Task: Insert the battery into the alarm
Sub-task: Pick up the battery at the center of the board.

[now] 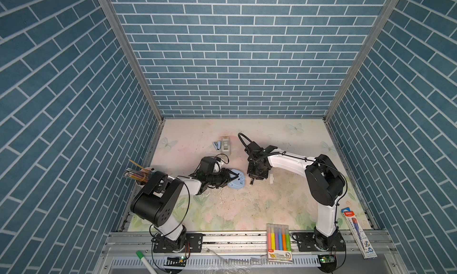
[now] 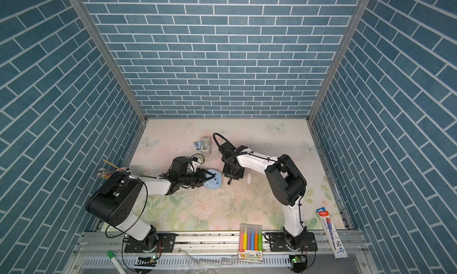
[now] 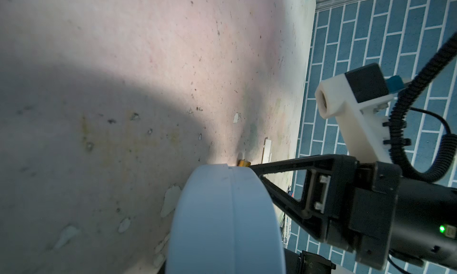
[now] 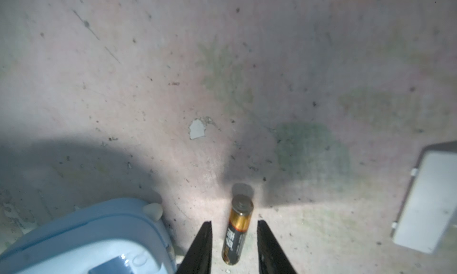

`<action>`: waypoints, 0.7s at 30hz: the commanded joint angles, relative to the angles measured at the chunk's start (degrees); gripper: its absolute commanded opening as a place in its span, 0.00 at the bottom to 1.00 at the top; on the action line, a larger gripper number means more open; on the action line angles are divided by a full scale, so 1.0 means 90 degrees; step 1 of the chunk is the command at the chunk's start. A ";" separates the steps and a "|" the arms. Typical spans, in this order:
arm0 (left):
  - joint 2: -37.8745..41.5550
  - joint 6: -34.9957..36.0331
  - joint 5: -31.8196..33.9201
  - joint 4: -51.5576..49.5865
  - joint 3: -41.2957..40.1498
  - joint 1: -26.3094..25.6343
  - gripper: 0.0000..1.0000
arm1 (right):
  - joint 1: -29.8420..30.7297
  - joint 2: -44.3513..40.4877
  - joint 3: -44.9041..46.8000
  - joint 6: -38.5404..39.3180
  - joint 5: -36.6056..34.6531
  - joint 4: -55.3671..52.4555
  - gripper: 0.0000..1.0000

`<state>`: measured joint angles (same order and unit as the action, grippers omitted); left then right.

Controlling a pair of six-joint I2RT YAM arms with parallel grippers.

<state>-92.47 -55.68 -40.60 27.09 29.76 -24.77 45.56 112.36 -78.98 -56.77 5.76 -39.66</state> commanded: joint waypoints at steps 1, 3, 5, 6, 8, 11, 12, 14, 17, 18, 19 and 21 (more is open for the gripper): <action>-0.0068 0.0112 0.0173 -0.0380 -0.0071 -0.0014 0.02 | 0.0045 0.0130 -0.0121 -0.0268 0.0083 -0.0242 0.32; -0.0076 0.0105 0.0165 -0.0354 -0.0084 -0.0017 0.02 | 0.0053 0.0179 -0.0121 -0.0274 0.0092 -0.0242 0.30; -0.0090 0.0094 0.0163 -0.0313 -0.0089 -0.0018 0.02 | 0.0059 0.0201 -0.0111 -0.0284 0.0092 -0.0256 0.28; -0.0095 0.0096 0.0156 -0.0314 -0.0084 -0.0011 0.02 | 0.0050 0.0210 -0.0102 -0.0302 0.0074 -0.0266 0.28; -0.0104 0.0088 0.0158 -0.0299 -0.0090 -0.0020 0.02 | 0.0055 0.0228 -0.0075 -0.0307 0.0055 -0.0281 0.26; -0.0114 0.0089 0.0149 -0.0258 -0.0103 -0.0018 0.02 | 0.0055 0.0283 -0.0057 -0.0312 0.0049 -0.0271 0.22; -0.0125 0.0090 0.0145 -0.0247 -0.0103 -0.0021 0.02 | 0.0061 0.0299 -0.0072 -0.0298 0.0039 -0.0271 0.21; -0.0119 0.0089 0.0127 -0.0255 -0.0104 -0.0015 0.02 | 0.0053 0.0333 -0.0062 -0.0303 0.0011 -0.0263 0.19; -0.0078 0.0093 0.0155 -0.0283 -0.0120 -0.0020 0.02 | 0.0055 0.0384 -0.0031 -0.0247 -0.0044 -0.0239 0.15; -0.0078 0.0095 0.0155 -0.0279 -0.0111 -0.0020 0.02 | 0.0055 0.0404 -0.0033 -0.0219 -0.0044 -0.0255 0.12; -0.0086 0.0095 0.0164 -0.0270 -0.0105 -0.0020 0.02 | 0.0056 0.0416 -0.0023 -0.0182 -0.0044 -0.0261 0.09; -0.0123 0.0085 0.0147 -0.0265 -0.0095 -0.0016 0.02 | 0.0056 0.0390 0.0038 -0.0148 -0.0234 -0.0237 0.05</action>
<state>-92.47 -55.68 -40.60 27.27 29.76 -24.77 45.87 113.89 -79.07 -57.17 6.15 -39.88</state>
